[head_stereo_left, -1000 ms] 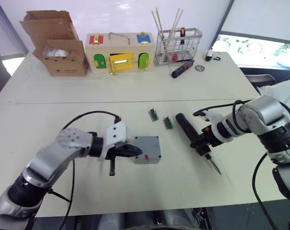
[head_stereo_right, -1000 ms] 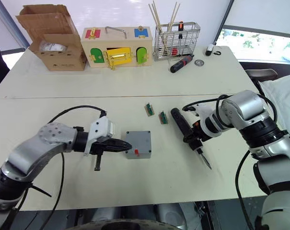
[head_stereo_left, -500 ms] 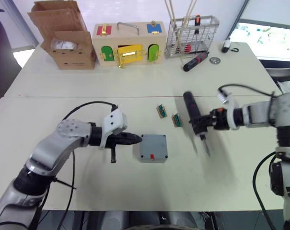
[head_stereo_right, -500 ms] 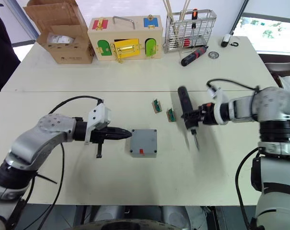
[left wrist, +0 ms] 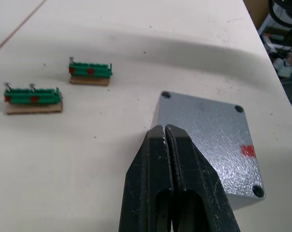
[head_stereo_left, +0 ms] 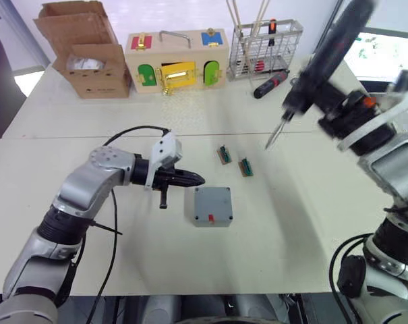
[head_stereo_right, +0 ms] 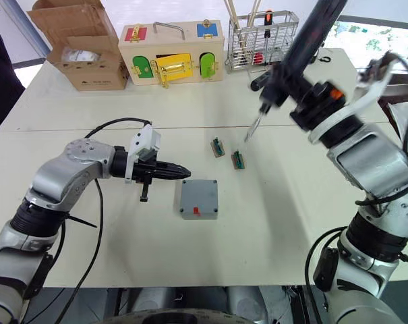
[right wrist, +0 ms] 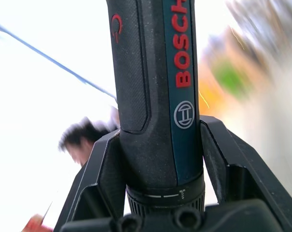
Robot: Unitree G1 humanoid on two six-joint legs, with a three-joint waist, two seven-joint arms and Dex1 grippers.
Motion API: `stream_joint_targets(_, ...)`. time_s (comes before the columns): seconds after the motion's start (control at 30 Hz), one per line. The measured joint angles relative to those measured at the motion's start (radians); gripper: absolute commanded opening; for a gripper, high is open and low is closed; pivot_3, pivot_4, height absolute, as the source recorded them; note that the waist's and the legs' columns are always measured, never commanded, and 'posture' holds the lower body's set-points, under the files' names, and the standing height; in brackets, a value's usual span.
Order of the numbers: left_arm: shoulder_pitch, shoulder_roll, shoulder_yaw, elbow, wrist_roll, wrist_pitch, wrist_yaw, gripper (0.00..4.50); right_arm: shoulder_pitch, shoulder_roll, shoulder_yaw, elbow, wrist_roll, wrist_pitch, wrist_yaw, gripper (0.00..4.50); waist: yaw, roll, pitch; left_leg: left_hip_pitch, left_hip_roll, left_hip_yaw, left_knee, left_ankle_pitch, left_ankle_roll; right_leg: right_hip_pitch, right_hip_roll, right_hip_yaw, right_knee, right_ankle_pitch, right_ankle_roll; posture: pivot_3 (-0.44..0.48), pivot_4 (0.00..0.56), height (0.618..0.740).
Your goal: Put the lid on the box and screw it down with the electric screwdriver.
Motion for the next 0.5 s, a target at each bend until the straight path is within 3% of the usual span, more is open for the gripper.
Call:
stream_joint_targets(0.27, 0.0, 0.012, 0.001, -0.014, -0.012, 0.037, -0.033, 0.0, 0.103, -0.046, 0.387, -0.192, -0.595, -0.151, 0.231, 1.92, 0.005, 0.0, 0.0, 0.001, 0.0, -0.001, 0.0, 0.002, -0.003, 0.0, 0.0, 0.0, 0.001, 0.0, 0.0, 0.0, 0.15, 0.74)
stream_joint_targets(0.4, 0.008, 0.007, -0.01, -0.036, -0.011, 0.037, -0.039, 0.0, 0.247, -0.043, 0.495, -0.221, -0.772, -0.217, 0.334, 1.92, 0.008, -0.001, 0.0, 0.0, -0.002, -0.001, 0.001, 0.002, -0.003, 0.001, -0.001, 0.0, 0.0, 0.0, 0.0, 0.0, 0.15, 0.74)
stream_joint_targets(0.5, 0.024, -0.008, -0.028, -0.058, -0.006, 0.033, -0.038, 0.0, 0.279, -0.036, 0.513, -0.221, -0.852, -0.247, 0.363, 1.92, 0.004, -0.001, 0.0, 0.001, -0.001, -0.001, 0.002, 0.002, -0.003, 0.001, -0.001, 0.001, 0.001, 0.0, 0.0, 0.0, 0.15, 0.74)
